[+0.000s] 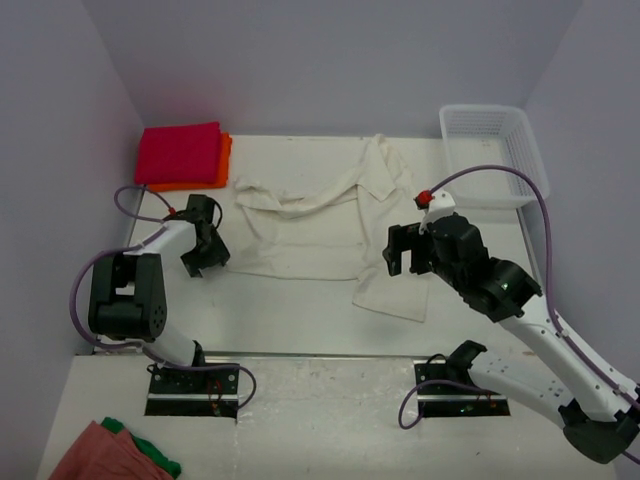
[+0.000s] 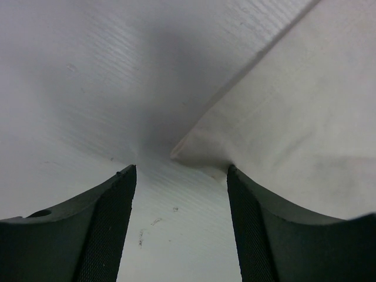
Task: Fold and stack the t-shirts
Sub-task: Flatten out the tshirt
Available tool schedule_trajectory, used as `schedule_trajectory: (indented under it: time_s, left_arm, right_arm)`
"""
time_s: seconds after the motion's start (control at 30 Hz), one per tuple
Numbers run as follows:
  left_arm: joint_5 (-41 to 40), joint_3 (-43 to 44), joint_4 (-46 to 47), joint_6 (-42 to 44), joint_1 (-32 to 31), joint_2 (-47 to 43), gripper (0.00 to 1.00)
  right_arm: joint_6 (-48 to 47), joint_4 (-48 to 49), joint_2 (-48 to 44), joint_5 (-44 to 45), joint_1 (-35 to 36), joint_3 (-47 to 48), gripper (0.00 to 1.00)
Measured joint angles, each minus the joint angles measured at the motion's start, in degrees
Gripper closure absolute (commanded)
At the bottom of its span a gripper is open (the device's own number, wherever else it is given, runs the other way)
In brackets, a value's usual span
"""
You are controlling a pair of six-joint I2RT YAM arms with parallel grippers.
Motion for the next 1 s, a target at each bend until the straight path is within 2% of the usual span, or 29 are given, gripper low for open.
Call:
schedule_trajectory:
  time_s: [0.27, 0.43, 0.5, 0.53, 0.57, 0.67, 1.0]
  left_arm:
    - [3.1, 0.0, 2.4, -0.1, 1.1, 1.0, 0.35]
    - [3.4, 0.2, 3.1, 0.0, 2.1, 1.4, 0.39]
    - [3.3, 0.3, 3.2, 0.0, 2.5, 1.5, 0.45]
    - [3.3, 0.3, 3.3, -0.1, 2.9, 1.5, 0.51]
    - [3.3, 0.3, 3.4, -0.1, 3.3, 1.6, 0.64]
    - [3.4, 0.5, 4.3, 0.0, 4.6, 1.9, 0.71]
    - [4.7, 1.3, 6.7, 0.3, 5.1, 2.8, 0.68]
  right_arm:
    - [-0.2, 0.0, 0.0, 0.0, 0.0, 0.0, 0.01]
    - [-0.2, -0.1, -0.8, 0.0, 0.0, 0.0, 0.01]
    - [-0.2, -0.1, -1.4, -0.3, 0.0, 0.0, 0.01]
    - [-0.2, -0.1, -1.7, -0.5, 0.0, 0.0, 0.01]
    - [-0.2, -0.1, -1.8, -0.6, 0.0, 0.0, 0.01]
    - [-0.3, -0.1, -2.2, -0.9, 0.0, 0.0, 0.01]
    - [-0.4, -0.1, -2.5, -0.9, 0.0, 0.0, 0.01]
